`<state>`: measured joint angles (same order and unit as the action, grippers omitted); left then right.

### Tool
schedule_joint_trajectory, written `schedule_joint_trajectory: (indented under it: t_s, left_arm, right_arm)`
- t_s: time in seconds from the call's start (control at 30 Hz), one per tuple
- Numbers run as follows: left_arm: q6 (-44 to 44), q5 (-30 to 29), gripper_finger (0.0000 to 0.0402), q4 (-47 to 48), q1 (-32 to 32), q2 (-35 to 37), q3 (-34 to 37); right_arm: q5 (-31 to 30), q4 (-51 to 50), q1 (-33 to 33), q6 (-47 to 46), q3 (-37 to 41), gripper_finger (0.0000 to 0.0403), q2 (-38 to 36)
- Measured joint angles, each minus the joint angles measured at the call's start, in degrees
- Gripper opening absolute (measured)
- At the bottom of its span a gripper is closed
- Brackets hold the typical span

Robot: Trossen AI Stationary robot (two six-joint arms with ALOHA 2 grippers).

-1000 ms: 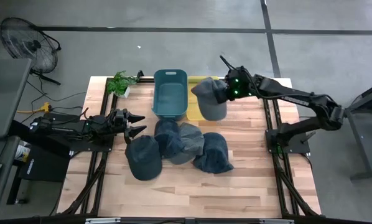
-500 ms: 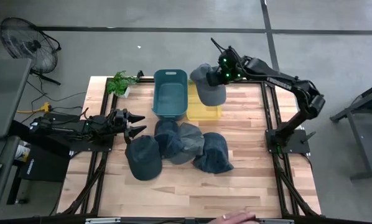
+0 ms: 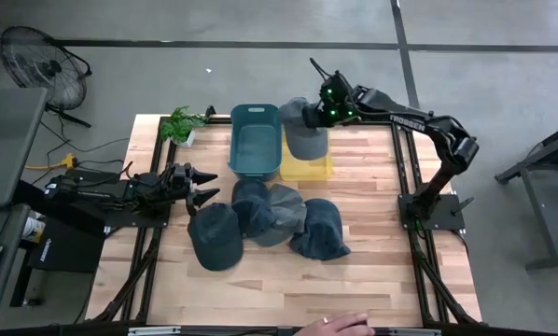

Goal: Pick & Place hat
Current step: Put the right gray cap into the yellow bin

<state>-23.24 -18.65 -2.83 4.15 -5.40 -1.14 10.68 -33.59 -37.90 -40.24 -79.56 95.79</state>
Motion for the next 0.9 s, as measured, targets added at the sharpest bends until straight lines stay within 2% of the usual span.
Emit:
schedule_joint_trajectory:
  t_s: [0.33,0.6,0.77,0.9]
  left_arm:
    - [0.0,0.0,0.0284,0.0,0.0,0.0,0.0]
    - [0.0,0.0,0.0284,0.0,0.0,0.0,0.0]
    - [0.0,0.0,0.0284,0.0,0.0,0.0,0.0]
    - [0.0,0.0,0.0284,0.0,0.0,0.0,0.0]
  right_arm:
    - [2.6,13.5,0.0,-6.0,11.4,0.0,0.0]
    - [2.7,11.8,0.1,-5.8,15.8,0.0,0.0]
    - [0.6,7.5,0.1,-4.4,16.7,0.0,-0.2]
    - [0.1,7.7,-0.3,-4.1,16.7,0.0,-0.2]
